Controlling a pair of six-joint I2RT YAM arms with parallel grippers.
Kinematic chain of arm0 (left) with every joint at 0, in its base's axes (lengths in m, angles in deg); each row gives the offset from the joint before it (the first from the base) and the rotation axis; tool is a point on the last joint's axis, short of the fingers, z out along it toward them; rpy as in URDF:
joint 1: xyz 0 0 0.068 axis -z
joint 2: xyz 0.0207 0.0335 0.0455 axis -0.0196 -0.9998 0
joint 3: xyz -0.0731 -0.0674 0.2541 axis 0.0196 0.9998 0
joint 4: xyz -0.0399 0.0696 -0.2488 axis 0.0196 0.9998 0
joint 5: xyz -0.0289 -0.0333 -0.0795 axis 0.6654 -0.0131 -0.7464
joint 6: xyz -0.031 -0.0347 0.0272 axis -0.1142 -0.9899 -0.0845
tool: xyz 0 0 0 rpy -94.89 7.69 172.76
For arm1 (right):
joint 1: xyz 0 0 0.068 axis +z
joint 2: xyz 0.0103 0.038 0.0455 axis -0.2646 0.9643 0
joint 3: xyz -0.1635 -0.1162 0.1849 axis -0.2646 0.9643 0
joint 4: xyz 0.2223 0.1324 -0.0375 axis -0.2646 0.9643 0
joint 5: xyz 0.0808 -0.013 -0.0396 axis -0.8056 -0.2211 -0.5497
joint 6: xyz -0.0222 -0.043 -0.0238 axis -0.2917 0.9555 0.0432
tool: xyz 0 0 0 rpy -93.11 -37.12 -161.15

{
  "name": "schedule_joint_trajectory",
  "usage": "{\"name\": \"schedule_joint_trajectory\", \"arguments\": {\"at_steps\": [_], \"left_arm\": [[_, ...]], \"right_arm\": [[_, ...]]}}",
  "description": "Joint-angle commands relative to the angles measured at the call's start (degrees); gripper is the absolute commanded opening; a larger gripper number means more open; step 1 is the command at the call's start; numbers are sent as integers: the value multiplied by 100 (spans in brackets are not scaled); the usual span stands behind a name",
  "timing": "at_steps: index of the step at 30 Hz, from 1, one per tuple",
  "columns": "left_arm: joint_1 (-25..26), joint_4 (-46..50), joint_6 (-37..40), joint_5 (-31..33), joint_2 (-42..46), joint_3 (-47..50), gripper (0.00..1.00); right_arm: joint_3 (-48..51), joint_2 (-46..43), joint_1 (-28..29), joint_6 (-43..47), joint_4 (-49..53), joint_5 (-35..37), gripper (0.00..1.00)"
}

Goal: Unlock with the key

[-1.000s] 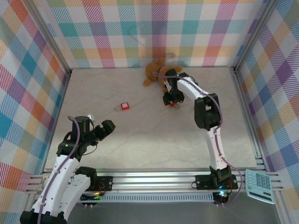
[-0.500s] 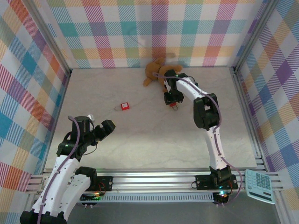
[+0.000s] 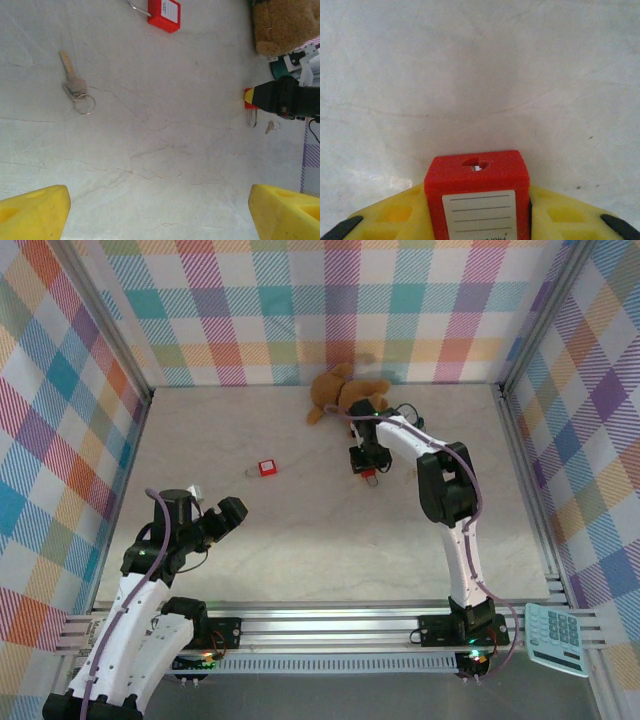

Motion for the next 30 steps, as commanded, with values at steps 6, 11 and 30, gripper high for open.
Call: {"name": "schedule_joint_trajectory", "arguments": {"at_steps": [6, 11, 30], "left_arm": [[37, -311, -223, -210, 157, 285, 91], [39, -469, -290, -251, 209, 410, 91], [47, -554, -409, -359, 728, 936, 93]], "right_arm": [[1678, -1111, 802, -909, -534, -388, 41], [2504, -1561, 1301, -1679, -764, -234, 41], [3203, -1957, 1509, -2126, -886, -1309, 68]]}}
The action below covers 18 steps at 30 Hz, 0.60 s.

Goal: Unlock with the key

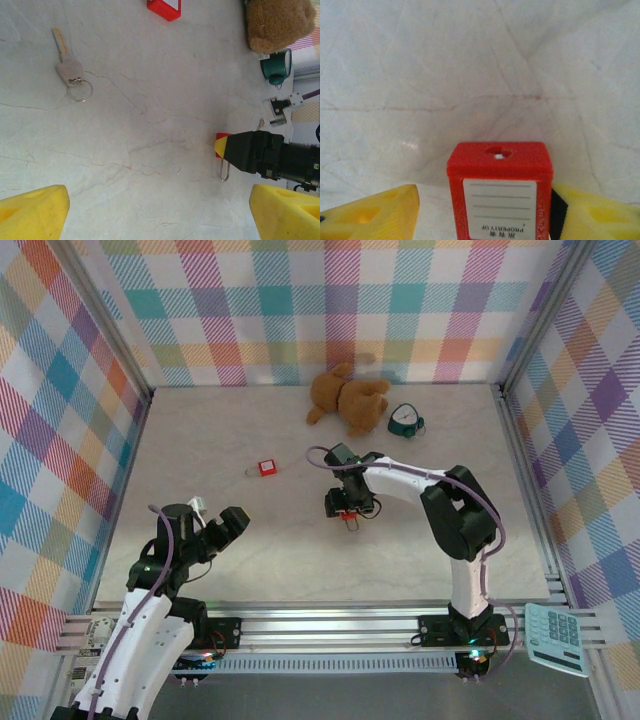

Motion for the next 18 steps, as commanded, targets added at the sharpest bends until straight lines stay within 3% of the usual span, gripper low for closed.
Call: {"name": "schedule_joint_trajectory", "arguments": {"at_steps": [1, 14, 18], "left_arm": [[43, -5, -81, -142, 81, 23, 93], [45, -131, -125, -178, 2, -59, 92], [46, -156, -131, -182, -45, -87, 92]], "right_arm": [[393, -201, 102, -208, 270, -717, 68], [-3, -280, 517, -753, -204, -2035, 67], [-225, -226, 517, -694, -131, -1964, 66]]}}
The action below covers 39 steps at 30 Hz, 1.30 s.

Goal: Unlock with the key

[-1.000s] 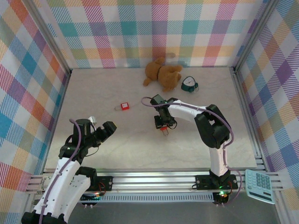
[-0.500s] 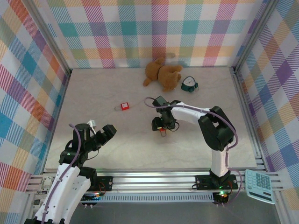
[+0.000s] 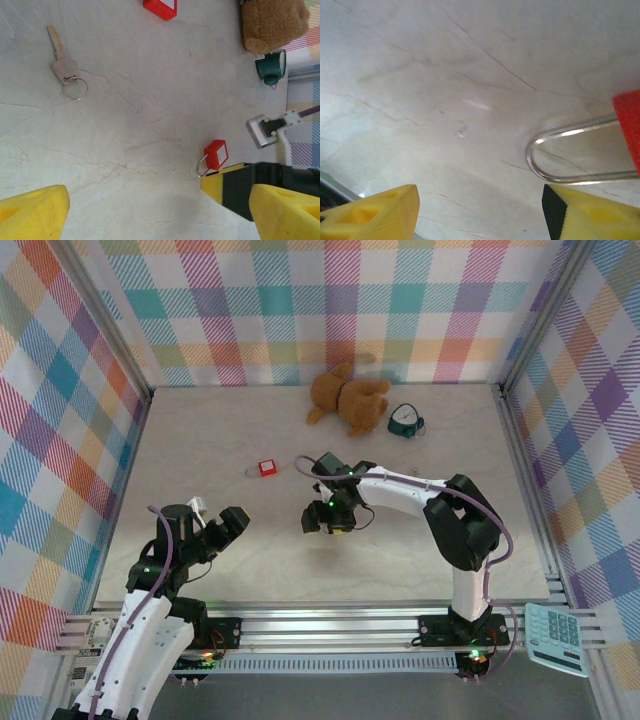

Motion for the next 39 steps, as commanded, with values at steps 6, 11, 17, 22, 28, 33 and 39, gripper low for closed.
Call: {"name": "schedule_joint_trajectory", "arguments": {"at_steps": [6, 11, 17, 22, 28, 33, 39], "left_arm": [[46, -145, -19, -136, -111, -166, 92], [54, -221, -19, -169, -191, -138, 92], [111, -636, -245, -180, -250, 77, 91], [168, -607, -217, -195, -385, 7, 89], [205, -464, -238, -145, -250, -40, 88], [222, -399, -238, -93, -222, -97, 88], [239, -373, -259, -84, -228, -116, 88]], "right_arm": [[-245, -296, -67, 281, 404, 343, 66], [86, -835, -696, 562, 552, 822, 68], [-128, -876, -2434, 944, 647, 1292, 65], [-1104, -88, -3094, 1420, 1240, 2262, 49], [-1637, 466, -3350, 1917, 1738, 2942, 41], [-1869, 768, -3627, 2177, 1865, 2786, 41], [-2125, 1138, -3765, 2363, 2001, 2450, 41]]}}
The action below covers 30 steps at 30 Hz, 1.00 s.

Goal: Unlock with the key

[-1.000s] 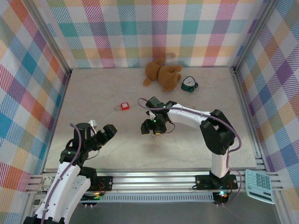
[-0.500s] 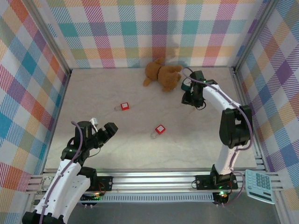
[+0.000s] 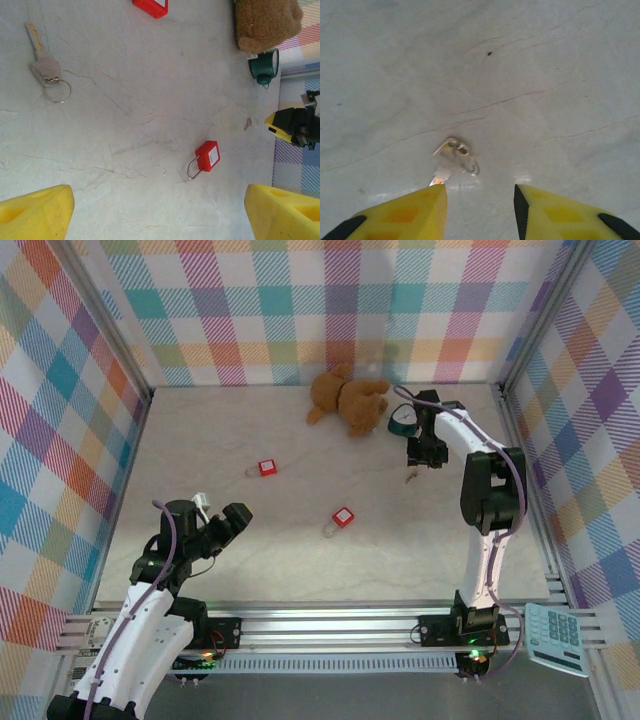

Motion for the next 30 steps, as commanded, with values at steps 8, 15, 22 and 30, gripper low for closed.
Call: {"name": "schedule_joint_trajectory", "arguments": {"at_steps": [8, 15, 22, 30], "left_arm": [[124, 85, -45, 101, 20, -113, 88], [152, 76, -49, 129, 0, -114, 87], [177, 83, -58, 164, -16, -113, 87], [191, 43, -49, 161, -77, -115, 87]], "right_arm": [[-356, 412, -91, 328, 220, -427, 41], [-390, 516, -89, 300, 122, -538, 35], [-322, 522, -89, 281, 89, -539, 30], [-260, 543, -89, 264, 31, -536, 22]]}}
